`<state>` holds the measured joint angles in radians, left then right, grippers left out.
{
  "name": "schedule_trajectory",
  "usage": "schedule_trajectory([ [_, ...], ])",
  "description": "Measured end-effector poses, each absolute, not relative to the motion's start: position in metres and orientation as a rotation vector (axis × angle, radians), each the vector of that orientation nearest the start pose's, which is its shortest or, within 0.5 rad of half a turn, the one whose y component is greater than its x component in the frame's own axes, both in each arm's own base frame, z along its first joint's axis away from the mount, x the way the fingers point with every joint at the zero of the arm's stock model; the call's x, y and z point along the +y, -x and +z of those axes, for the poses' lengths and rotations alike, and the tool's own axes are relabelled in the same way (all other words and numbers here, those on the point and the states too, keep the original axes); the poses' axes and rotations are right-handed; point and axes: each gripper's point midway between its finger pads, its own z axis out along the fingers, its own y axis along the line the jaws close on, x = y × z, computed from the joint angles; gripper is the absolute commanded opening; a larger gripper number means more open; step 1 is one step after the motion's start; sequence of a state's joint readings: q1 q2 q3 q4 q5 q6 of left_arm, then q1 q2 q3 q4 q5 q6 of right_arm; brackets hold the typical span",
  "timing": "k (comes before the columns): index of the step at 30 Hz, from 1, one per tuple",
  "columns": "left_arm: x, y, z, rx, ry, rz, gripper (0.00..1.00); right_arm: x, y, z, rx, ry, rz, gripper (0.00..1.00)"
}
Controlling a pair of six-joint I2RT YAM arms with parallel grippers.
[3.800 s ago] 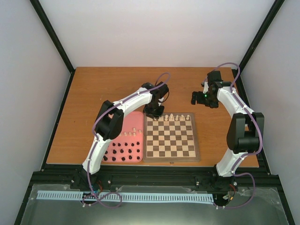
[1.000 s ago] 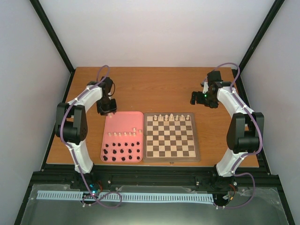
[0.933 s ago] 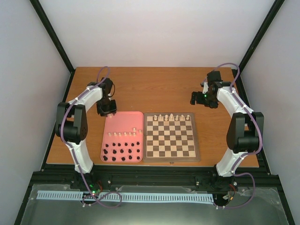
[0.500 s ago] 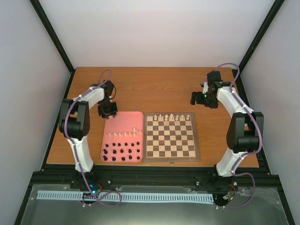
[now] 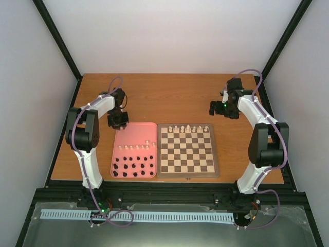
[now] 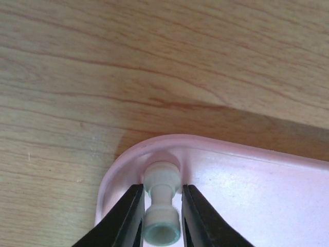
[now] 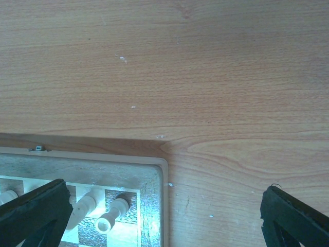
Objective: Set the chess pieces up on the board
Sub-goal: Pick up the chess piece from the storage box.
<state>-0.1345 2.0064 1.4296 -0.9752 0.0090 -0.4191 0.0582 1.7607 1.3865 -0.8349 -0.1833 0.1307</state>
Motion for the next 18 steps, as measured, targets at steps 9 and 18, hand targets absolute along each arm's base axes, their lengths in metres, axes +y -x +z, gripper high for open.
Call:
schedule_trajectory([
  [9, -0.0512, -0.3707, 0.0249, 3.097, 0.424, -0.016, 0.08, 0.0549, -0.4033, 0.1082, 2.792, -0.055, 0.302, 1.00],
  [18, -0.0511, -0.3671, 0.0271, 3.108, 0.423, -0.015, 0.05, 0.0551, -0.4032, 0.1082, 2.793, -0.055, 0.303, 1.00],
])
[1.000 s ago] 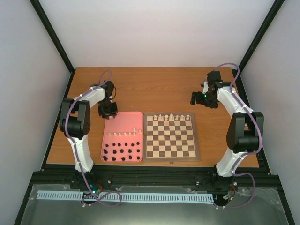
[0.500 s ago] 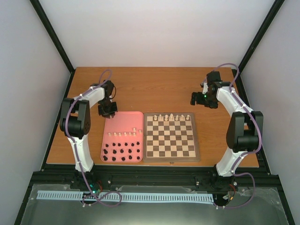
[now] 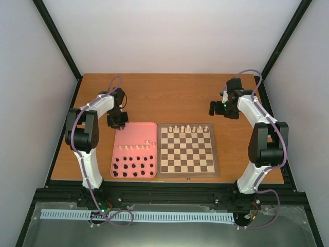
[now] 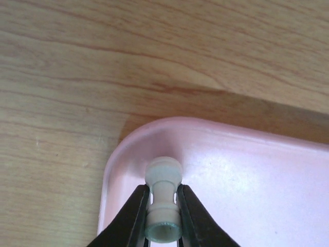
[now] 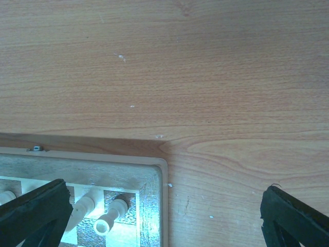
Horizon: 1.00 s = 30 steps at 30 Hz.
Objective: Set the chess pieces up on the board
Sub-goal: Pick up the chess piece from the storage box, then place the chess piece on the chessboard.
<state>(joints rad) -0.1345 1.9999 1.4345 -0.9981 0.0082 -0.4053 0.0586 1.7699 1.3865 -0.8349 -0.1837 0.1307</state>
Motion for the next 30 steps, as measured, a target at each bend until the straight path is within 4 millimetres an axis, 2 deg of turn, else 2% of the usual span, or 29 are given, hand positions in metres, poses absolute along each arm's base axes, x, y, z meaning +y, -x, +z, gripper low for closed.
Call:
schedule_trajectory([
  [3, -0.053, -0.365, 0.037, 3.101, 0.419, -0.032, 0.06, 0.055, -0.403, 0.108, 2.792, -0.055, 0.303, 1.00],
  [8, -0.070, -0.358, 0.069, 3.070, 0.341, -0.062, 0.07, 0.055, -0.403, 0.108, 2.792, -0.055, 0.303, 1.00],
  [10, -0.089, -0.359, 0.081, 3.057, 0.267, -0.085, 0.09, 0.055, -0.403, 0.108, 2.792, -0.055, 0.303, 1.00],
  [16, -0.177, -0.356, 0.105, 3.026, -0.042, -0.186, 0.10, 0.055, -0.403, 0.108, 2.792, -0.055, 0.302, 1.00],
  [20, -0.226, -0.354, 0.101, 3.029, -0.184, -0.237, 0.10, 0.055, -0.403, 0.108, 2.793, -0.055, 0.303, 1.00],
  [22, -0.241, -0.353, 0.093, 3.042, -0.221, -0.243, 0.10, 0.055, -0.403, 0.108, 2.792, -0.055, 0.302, 1.00],
  [30, -0.271, -0.347, 0.075, 3.081, -0.307, -0.243, 0.09, 0.055, -0.403, 0.108, 2.792, -0.055, 0.302, 1.00],
])
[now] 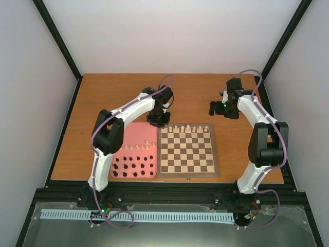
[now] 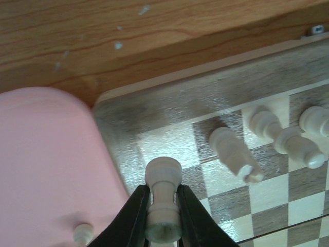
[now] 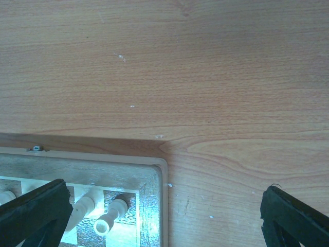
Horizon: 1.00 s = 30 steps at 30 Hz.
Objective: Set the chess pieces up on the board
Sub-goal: Place the chess piece on the chessboard.
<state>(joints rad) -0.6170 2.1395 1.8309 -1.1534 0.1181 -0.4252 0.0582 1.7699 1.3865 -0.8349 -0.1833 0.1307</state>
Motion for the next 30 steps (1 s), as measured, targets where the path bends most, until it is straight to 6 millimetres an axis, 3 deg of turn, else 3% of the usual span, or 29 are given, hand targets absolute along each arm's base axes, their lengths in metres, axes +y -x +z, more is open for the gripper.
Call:
schedule_trajectory([
  [5, -0.283, -0.342, 0.067, 3.098, -0.342, -0.247, 0.10, 0.055, -0.403, 0.108, 2.792, -0.055, 0.302, 1.00],
  [26, -0.286, -0.343, 0.049, 3.138, -0.346, -0.226, 0.10, 0.055, -0.403, 0.108, 2.792, -0.055, 0.303, 1.00],
  [30, -0.286, -0.343, 0.048, 3.143, -0.346, -0.222, 0.15, 0.055, -0.403, 0.108, 2.792, -0.055, 0.303, 1.00],
])
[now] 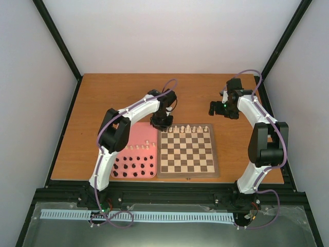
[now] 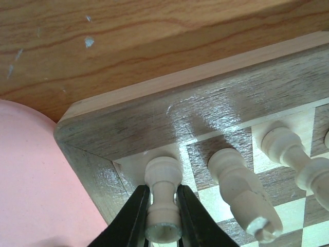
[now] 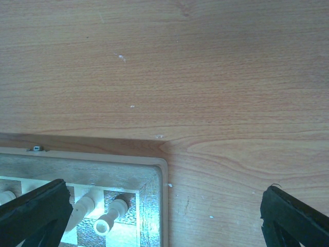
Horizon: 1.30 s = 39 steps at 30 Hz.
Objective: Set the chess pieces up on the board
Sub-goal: Place the chess piece on the chessboard.
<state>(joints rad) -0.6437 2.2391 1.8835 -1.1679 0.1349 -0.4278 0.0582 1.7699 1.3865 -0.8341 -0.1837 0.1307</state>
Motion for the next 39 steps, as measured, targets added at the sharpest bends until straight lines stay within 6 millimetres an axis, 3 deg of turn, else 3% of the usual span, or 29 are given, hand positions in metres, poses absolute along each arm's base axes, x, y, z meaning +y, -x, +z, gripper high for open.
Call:
schedule_trajectory([
  [26, -0.285, -0.343, 0.048, 3.144, -0.347, -0.212, 0.22, 0.056, -0.403, 0.108, 2.791, -0.050, 0.307, 1.00],
  [39, -0.286, -0.346, 0.064, 3.123, -0.352, -0.217, 0.23, 0.056, -0.403, 0.109, 2.791, -0.048, 0.314, 1.00],
])
